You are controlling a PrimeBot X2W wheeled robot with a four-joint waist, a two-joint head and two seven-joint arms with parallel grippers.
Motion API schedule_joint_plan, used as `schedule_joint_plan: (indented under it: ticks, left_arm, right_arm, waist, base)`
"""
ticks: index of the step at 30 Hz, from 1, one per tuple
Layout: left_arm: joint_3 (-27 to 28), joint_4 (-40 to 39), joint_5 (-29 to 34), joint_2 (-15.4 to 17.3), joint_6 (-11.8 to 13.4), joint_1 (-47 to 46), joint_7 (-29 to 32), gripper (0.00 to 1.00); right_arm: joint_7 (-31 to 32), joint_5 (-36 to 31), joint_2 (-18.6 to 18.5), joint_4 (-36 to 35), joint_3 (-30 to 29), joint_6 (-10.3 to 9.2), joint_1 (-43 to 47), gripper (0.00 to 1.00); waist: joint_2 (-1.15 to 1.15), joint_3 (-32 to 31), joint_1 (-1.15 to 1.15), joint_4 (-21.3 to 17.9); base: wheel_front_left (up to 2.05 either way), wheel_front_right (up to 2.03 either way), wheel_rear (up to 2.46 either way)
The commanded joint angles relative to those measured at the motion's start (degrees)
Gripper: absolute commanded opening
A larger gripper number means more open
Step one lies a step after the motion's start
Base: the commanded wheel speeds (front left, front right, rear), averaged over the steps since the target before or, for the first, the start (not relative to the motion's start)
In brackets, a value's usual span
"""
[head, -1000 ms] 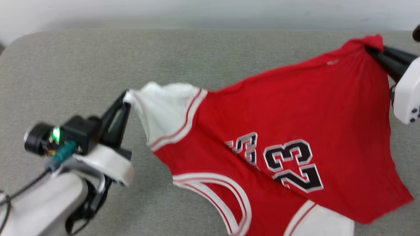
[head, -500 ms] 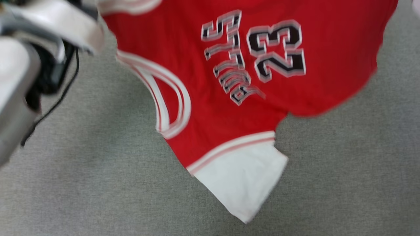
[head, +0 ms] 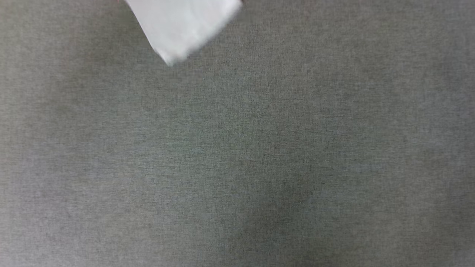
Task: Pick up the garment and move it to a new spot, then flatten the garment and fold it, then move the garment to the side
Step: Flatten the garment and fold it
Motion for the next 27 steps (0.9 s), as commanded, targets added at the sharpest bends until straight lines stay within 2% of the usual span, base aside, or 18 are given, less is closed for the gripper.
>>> schedule_joint_plan:
  ticks: [1, 7, 12, 22, 27]
  left_arm:
    - [0.2, 1.2, 0.1, -0.7, -0.6, -2.4, -0.2, 0.0]
    - [0.5, 7.6, 1.2, -3.2, -2.9, -10.2, -1.3, 0.0]
    - [-0.5, 12.6, 1.1, -5.2, -4.7, -11.8, -2.6, 0.0]
    - [-3.5, 18.3, -0.7, -7.1, -7.0, -0.4, -6.9, 0.0]
    - [-4.3, 17.9, -2.4, -6.8, -6.7, 9.3, -9.4, 0.0]
  right_arm:
    - [-0.8, -1.1, 0.9, 1.4, 0.4, -0.06, -2.6, 0.0]
    - [-3.7, -2.8, 3.1, 7.6, 2.0, -0.06, -11.2, 0.0]
    - [-6.2, -3.1, 3.5, 12.5, 4.0, -0.06, -13.6, 0.0]
    - [-11.6, 1.3, 5.6, 19.7, 11.0, -0.06, -4.0, 0.0]
    - [-15.1, 5.4, 6.9, 22.0, 13.3, -0.06, 4.5, 0.0]
  waist:
    - [0.0, 1.3, -0.01, -0.2]
    - [0.0, 3.0, -0.01, 0.5]
    - [0.0, 4.0, -0.01, 1.2]
    - [0.0, 4.0, -0.01, 1.4]
    - [0.0, 2.3, -0.01, 1.2]
  base:
    - [0.0, 0.0, 0.0]
    - [0.0, 0.0, 0.0]
    - [0.0, 0.0, 0.0]
    - [0.0, 0.0, 0.0]
    - [0.0, 0.0, 0.0]
